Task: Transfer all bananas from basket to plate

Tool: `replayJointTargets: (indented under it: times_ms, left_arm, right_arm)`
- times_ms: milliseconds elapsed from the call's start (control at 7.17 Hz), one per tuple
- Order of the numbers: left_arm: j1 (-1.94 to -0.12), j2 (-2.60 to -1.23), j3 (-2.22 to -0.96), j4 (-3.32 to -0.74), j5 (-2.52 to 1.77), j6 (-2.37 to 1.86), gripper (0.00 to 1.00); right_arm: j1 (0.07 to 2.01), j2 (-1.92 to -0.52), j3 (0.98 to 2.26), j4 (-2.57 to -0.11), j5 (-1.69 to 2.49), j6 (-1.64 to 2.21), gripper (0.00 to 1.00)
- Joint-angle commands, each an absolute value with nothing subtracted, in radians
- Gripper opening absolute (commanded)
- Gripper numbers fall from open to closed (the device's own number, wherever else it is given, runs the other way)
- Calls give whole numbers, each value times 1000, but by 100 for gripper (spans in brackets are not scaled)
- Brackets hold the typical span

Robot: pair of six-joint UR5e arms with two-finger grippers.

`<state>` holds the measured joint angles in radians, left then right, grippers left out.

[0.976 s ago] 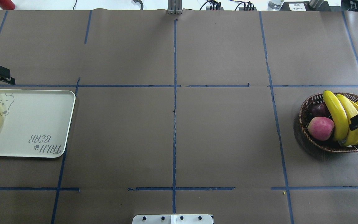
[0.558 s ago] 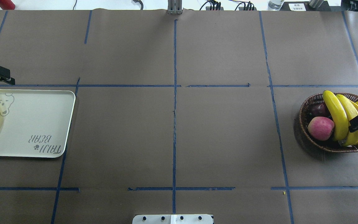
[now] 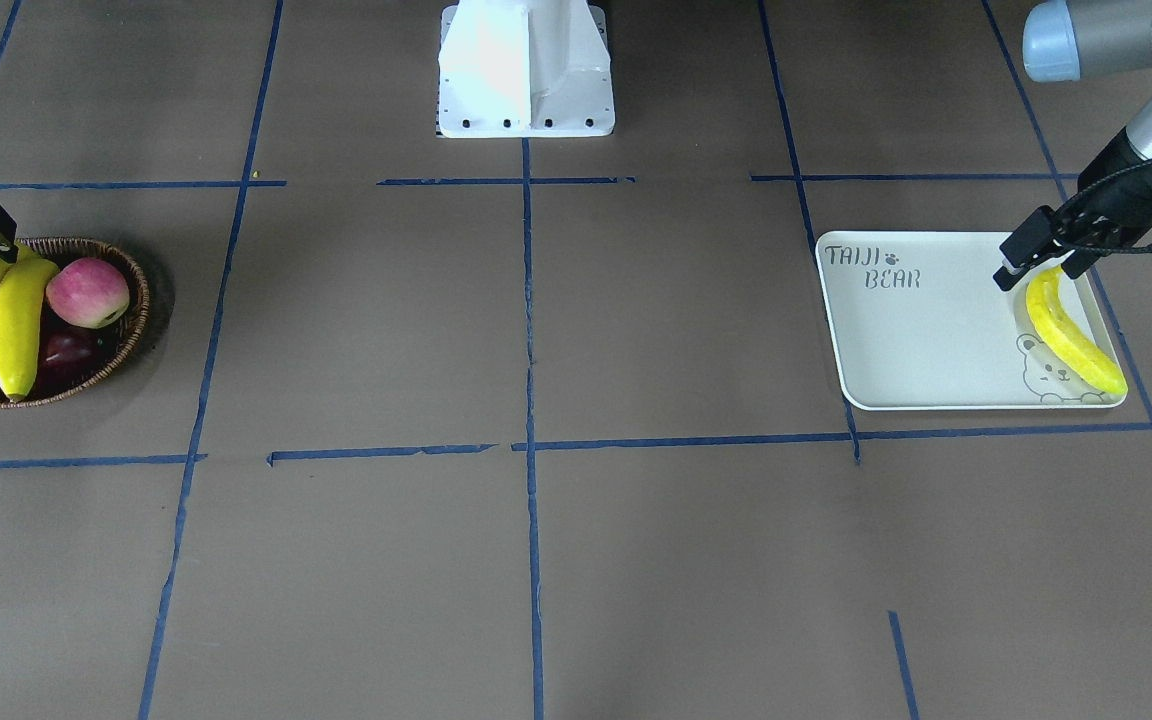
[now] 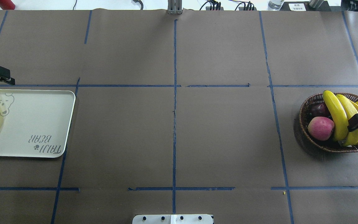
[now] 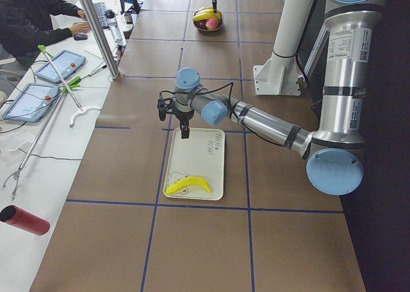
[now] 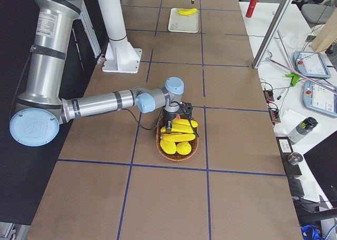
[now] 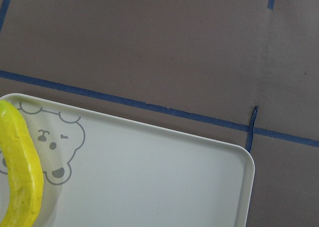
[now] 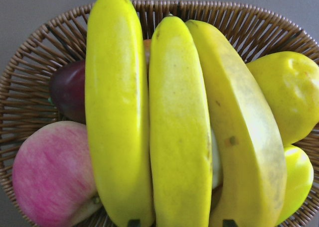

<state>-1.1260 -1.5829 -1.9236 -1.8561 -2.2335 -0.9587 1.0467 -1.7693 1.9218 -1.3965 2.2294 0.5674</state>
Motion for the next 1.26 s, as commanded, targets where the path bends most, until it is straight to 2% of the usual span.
replayJointTargets:
  times_ms: [0,139,279,418,697,1116]
  left_arm:
    - [-1126,-1583,-1924,-1855,-2233,-959,100]
    - [-1126,-1583,-1924,-1855,-2233,-959,100]
    - [-1126,-1583,-1924,-1855,-2233,-959,100]
    - [-1126,-1583,-1924,-1855,-2233,-960,100]
    - [-1124,-1583,-1922,-1853,-2233,-963,100]
    - [-1120,-1585,-1924,-1855,-2233,-966,100]
  right_arm:
    - [1046,-1761,1908,-1396,2229,565,64]
    - [1046,-1761,1908,-1396,2227,565,48]
    - [1048,-1759,1911,-1394,2227,565,21]
    - [1051,-1761,1927,-1394,2224,566,2]
    - [1104,-1766,1985,-1396,2232,568,0]
    - [1195,-1770,2195,-1399,2238,572,0]
